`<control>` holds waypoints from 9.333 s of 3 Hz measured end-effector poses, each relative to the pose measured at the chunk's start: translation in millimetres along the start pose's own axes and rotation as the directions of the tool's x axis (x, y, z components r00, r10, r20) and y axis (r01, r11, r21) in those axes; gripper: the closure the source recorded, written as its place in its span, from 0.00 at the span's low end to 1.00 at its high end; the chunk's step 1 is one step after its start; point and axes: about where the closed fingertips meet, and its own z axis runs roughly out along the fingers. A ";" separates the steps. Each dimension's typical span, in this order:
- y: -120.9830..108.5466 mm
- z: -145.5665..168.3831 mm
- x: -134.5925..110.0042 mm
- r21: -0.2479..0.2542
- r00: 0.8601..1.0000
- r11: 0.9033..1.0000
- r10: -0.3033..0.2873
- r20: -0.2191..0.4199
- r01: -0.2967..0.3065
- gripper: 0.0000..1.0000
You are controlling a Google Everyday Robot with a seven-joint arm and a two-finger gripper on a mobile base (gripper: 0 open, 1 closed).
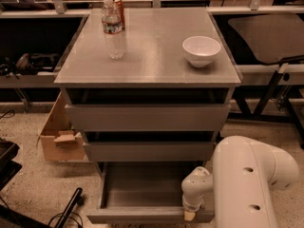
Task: Open bottom drawer
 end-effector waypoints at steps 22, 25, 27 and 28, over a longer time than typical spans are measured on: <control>96.7 28.5 71.5 -0.105 0.997 0.994 0.009 -0.082 -0.018 0.51; 95.6 -8.9 70.6 -0.087 0.995 0.996 -0.012 -0.101 0.003 0.00; 182.0 -143.5 78.3 -0.205 0.981 0.979 -0.042 -0.191 0.002 0.00; 210.8 -212.4 86.0 -0.209 0.986 0.977 0.003 -0.169 -0.039 0.00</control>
Offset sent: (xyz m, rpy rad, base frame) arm 0.0000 0.0000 0.0000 0.0000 0.0000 0.0000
